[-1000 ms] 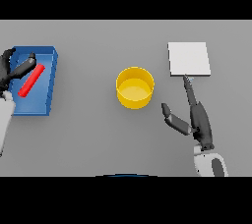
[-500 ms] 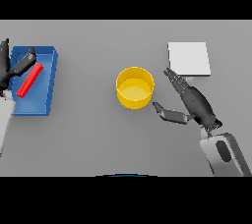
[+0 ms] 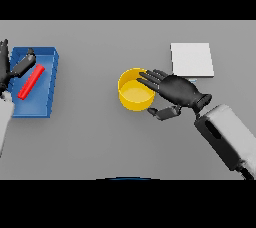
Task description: Pick up the red beaker and tilt it to pour out 1 green nut into yellow bowl. Pick up the yellow bowl and place it on the metallic measuring scale.
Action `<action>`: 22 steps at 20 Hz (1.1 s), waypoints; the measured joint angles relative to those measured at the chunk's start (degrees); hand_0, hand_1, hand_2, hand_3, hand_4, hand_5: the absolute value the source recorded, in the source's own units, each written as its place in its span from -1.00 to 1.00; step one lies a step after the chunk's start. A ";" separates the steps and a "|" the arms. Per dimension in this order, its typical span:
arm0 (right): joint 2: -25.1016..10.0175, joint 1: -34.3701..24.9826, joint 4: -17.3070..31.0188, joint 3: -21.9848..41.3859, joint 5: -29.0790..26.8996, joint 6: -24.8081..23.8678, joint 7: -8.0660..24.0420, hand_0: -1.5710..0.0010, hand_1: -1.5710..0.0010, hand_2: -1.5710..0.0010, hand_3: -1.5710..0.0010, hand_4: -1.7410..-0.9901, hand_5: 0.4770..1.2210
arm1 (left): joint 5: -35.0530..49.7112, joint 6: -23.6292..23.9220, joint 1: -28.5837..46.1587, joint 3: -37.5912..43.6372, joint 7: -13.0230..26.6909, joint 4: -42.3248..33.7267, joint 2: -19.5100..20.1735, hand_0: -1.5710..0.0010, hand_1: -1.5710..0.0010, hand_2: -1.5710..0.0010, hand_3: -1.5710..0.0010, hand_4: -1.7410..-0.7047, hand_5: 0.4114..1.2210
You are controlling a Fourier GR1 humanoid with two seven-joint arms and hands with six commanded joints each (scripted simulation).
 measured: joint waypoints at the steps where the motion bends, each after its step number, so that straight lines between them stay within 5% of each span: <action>1: -0.13 -0.97 0.86 1.76 1.71 0.62 -0.43 1.00 1.00 1.00 1.00 0.39 -0.38 | 0.17 -0.16 0.66 -0.03 -0.44 -0.14 0.03 1.00 1.00 1.00 1.00 0.92 -0.28; 11: 3.34 -10.98 12.10 8.75 5.57 7.03 -2.36 1.00 1.00 1.00 1.00 0.31 -0.31 | 0.34 0.09 0.97 0.23 -0.70 -0.19 0.17 1.00 1.00 1.00 1.00 0.93 -0.29; 22: 6.35 -15.45 19.41 11.41 6.88 11.28 -0.65 1.00 1.00 0.99 0.94 0.21 -0.26 | 1.05 -0.31 1.23 0.84 -1.59 0.15 0.69 1.00 1.00 1.00 1.00 0.92 -0.29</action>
